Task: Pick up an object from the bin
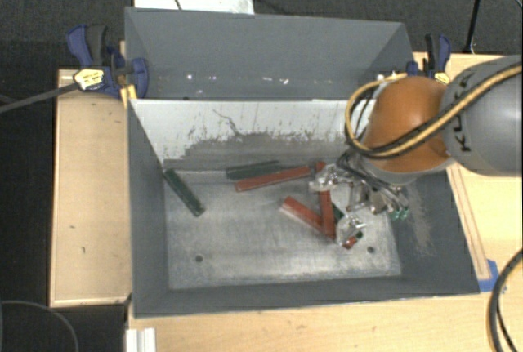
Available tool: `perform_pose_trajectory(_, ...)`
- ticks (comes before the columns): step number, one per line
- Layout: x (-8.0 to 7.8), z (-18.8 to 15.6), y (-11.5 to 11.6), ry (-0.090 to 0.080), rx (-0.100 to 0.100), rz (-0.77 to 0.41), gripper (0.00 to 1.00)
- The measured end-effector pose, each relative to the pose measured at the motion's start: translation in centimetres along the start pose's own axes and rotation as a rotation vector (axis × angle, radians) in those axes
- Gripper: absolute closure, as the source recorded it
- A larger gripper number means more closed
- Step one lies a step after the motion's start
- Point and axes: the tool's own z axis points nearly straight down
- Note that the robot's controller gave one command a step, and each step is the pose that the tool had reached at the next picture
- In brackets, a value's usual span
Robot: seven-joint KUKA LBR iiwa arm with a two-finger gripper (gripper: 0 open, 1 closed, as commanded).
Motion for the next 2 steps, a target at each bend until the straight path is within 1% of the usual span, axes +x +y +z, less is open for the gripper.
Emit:
perform_pose_trajectory(1, -0.53, 1.36, 0.46, -0.005, 0.005, 0.532, 1.00)
perform_pose_trajectory(2, -0.53, 1.36, 0.46, -0.005, 0.005, 0.532, 1.00)
